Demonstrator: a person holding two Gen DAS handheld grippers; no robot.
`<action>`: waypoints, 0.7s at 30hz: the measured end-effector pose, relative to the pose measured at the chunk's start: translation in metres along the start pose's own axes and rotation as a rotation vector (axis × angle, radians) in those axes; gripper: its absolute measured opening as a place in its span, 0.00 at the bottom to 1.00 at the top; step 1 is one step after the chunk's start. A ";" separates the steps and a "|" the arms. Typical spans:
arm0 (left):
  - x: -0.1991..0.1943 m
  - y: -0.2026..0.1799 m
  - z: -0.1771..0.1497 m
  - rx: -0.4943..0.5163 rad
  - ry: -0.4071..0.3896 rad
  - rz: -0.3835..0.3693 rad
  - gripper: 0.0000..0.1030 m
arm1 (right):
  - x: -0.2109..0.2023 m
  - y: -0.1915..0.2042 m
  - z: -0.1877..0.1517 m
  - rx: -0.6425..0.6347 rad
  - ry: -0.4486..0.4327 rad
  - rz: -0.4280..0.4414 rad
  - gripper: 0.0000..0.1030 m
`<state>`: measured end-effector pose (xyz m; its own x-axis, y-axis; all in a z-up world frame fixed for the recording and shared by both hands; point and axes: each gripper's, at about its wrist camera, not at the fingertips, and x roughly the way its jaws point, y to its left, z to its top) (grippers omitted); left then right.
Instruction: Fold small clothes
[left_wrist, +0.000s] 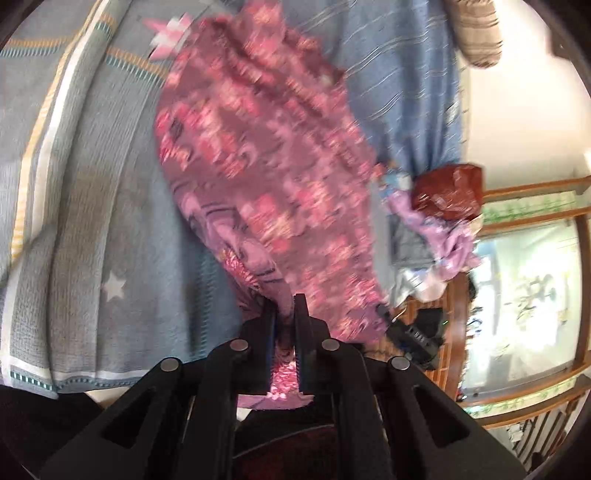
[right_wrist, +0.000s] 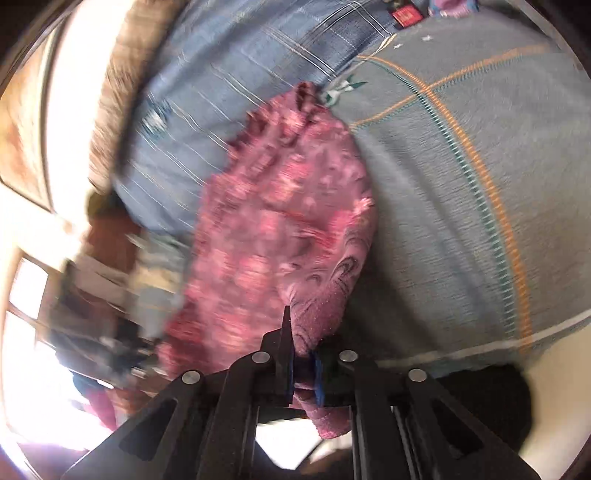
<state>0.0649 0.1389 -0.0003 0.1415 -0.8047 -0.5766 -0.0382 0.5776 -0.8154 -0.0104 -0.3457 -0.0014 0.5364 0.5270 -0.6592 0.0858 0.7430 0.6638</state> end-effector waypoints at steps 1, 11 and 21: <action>0.005 0.003 -0.002 -0.002 0.019 0.020 0.06 | 0.002 0.001 0.000 -0.017 0.009 -0.035 0.10; 0.023 0.002 -0.017 0.053 0.116 0.157 0.63 | 0.015 -0.008 -0.016 -0.096 0.060 -0.152 0.34; 0.016 -0.009 -0.012 0.009 0.087 -0.036 0.06 | 0.002 -0.009 -0.015 -0.024 0.047 0.050 0.04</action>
<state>0.0554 0.1192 -0.0031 0.0560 -0.8338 -0.5492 -0.0253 0.5487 -0.8356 -0.0228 -0.3457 -0.0137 0.4993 0.5825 -0.6414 0.0394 0.7242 0.6884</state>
